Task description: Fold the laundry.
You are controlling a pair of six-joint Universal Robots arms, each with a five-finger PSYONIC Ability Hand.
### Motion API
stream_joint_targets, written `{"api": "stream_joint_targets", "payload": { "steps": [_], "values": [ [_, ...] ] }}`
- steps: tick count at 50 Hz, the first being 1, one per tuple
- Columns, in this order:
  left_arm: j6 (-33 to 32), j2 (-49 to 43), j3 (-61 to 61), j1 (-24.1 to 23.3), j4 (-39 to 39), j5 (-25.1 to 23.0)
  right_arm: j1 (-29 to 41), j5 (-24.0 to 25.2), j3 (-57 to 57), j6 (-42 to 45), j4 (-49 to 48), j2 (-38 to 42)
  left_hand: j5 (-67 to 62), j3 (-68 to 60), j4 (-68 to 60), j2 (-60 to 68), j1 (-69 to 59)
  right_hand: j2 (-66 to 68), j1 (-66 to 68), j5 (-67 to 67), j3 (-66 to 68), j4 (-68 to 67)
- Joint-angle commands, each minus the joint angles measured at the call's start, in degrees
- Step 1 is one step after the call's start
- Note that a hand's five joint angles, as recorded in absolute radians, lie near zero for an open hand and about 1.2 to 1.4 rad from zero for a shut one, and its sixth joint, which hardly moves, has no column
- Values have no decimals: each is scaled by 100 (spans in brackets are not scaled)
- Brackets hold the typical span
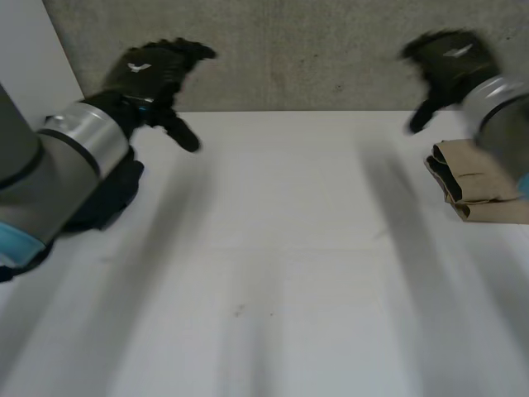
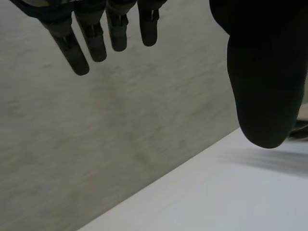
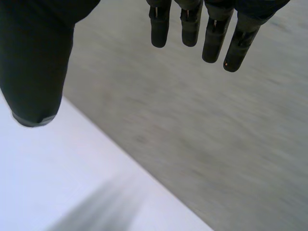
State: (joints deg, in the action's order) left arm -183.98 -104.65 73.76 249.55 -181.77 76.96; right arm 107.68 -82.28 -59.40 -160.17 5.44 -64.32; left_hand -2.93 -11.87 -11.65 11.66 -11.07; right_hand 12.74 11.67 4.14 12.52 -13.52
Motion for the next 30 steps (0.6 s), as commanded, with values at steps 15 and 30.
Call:
{"api": "stream_joint_targets", "payload": {
  "steps": [15, 30],
  "values": [
    [-4197, -3306, -1381, 2423, -271, 477, 1115, 520, -3095, 628, -1062, -502, 271, 165, 143, -145, 86, -274, -167, -414, -252, 352],
    [-4858, -3791, -1760, 1757, -201, 1409, 843, 520, -3446, 628, -1080, -774, -6707, -6813, -6835, 6834, -6893, -274, -167, -414, -252, 352]
  ]
}}
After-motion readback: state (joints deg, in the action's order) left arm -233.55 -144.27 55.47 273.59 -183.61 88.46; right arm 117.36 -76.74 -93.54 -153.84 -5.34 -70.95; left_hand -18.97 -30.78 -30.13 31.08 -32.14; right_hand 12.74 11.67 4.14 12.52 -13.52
